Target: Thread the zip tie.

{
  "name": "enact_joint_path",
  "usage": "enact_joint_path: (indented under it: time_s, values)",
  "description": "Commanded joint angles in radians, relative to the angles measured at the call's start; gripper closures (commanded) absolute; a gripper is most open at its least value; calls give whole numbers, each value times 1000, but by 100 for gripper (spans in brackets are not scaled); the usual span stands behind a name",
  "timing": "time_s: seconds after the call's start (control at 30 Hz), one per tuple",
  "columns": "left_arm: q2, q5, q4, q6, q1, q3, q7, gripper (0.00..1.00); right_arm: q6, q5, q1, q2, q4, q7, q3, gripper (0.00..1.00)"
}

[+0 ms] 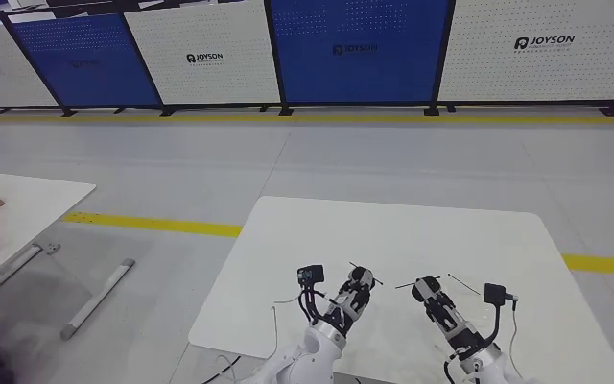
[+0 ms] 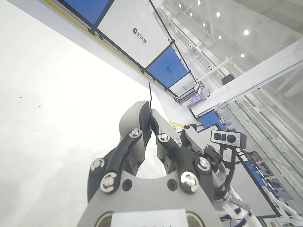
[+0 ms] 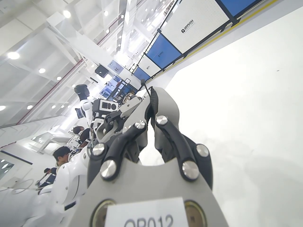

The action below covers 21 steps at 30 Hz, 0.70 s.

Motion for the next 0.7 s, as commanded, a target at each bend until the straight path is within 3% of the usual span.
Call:
enact_joint_path:
  time_s: [0.0,0.3,0.43,0.67]
  values:
    - [-1,0,2,0,-1,1,1,100,0,0,0,0,0,0,0,100]
    - [-1,0,2,0,-1,1,1,100,-4,61,-3,-14,22,-35,-11,100]
    - [-1,0,2,0,-1,1,1,100,23,26,-2,-31,36,-100,-48,100]
    - [-1,0,2,0,-1,1,1,100,23,26,-2,-31,36,-100,-48,100]
